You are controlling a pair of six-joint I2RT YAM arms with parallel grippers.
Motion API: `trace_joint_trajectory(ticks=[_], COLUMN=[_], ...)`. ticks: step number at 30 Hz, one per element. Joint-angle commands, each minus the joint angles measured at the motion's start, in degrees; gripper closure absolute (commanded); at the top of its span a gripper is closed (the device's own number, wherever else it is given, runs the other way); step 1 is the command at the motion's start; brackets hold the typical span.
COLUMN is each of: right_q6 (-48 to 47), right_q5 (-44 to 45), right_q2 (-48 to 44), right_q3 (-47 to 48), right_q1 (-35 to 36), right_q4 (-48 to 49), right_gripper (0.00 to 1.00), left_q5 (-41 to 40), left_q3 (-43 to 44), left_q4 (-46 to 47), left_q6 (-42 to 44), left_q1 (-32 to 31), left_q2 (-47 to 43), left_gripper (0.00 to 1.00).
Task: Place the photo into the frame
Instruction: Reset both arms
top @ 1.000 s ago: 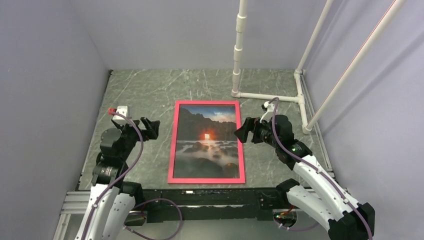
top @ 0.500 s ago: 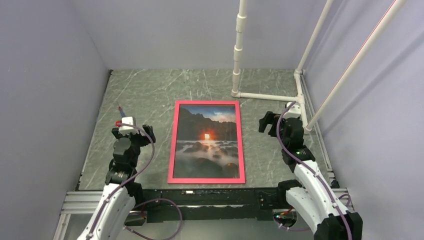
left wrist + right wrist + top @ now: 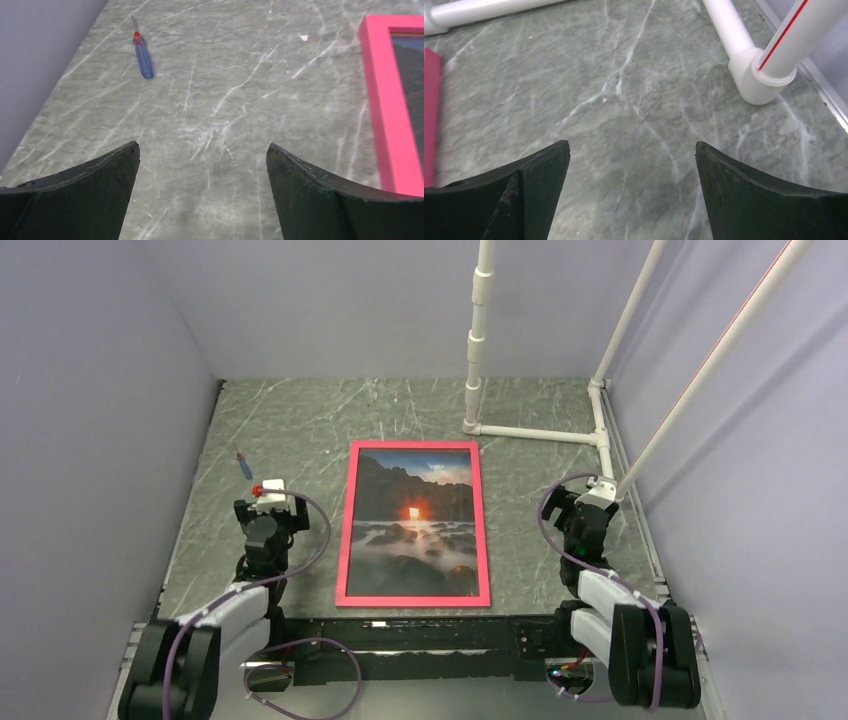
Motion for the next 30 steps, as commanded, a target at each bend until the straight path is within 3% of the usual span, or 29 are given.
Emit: trace_joint_trajectory(ticks=[1, 5, 7, 9, 12, 14, 16, 18, 21, 23, 26, 30], right_q6=[-2.7, -3.4, -2.4, -2.7, -3.2, -0.6, 0.5, 0.1, -1.3, -3.0, -5.2, -5.4], right_q5=[-0.1, -2.1, -4.9, -6.9, -10.3, -11.2, -10.2, -10.4, -14.4, -14.0, -12.9, -12.7], right_q2=[6.4, 13.2, 15.4, 16.9, 17.0, 16.6, 18.8, 23.0, 28.6, 26.2, 26.9, 27.7], right_q3=[2.4, 5.7, 9.1, 10.4, 9.8, 5.9, 1.0, -0.9, 0.3, 4.2, 7.5, 7.4], right_q1=[-2.0, -5.0, -7.0, -7.5, -7.7, -7.6, -7.6, -7.5, -7.0, -5.9, -4.0, -3.7], right_q4=[16.2, 20.2, 15.7, 14.6, 16.2, 24.3, 35.4, 43.4, 47.8, 36.0, 31.1, 32.4], right_gripper=[0.02, 0.01, 0.01, 0.03, 0.07, 0.04, 0.01, 0.01, 0.0, 0.0, 0.0, 0.0], left_q5=[-2.2, -3.8, -5.8, -4.0, -4.7, -4.5, -4.7, -4.9, -4.7, -4.7, -4.7, -4.6], left_q3=[2.7, 4.4, 5.1, 6.4, 8.1, 8.8, 8.3, 8.2, 8.7, 8.6, 8.5, 8.5], left_q4=[17.9, 31.8, 40.8, 29.9, 31.9, 25.6, 30.8, 28.5, 29.0, 28.7, 29.2, 29.0], left_q6=[7.1, 6.4, 9.1, 5.5, 6.4, 4.4, 5.7, 5.0, 5.3, 5.1, 5.3, 5.1], left_q1=[0.1, 0.6, 0.0, 0.6, 1.6, 1.7, 1.7, 1.6, 1.7, 1.7, 1.8, 1.8], left_q2=[7.8, 21.8, 29.6, 25.2, 27.9, 25.6, 27.2, 26.9, 27.1, 27.0, 27.1, 27.1], left_gripper=[0.01, 0.01, 0.01, 0.01, 0.01, 0.01, 0.01, 0.01, 0.01, 0.01, 0.01, 0.01])
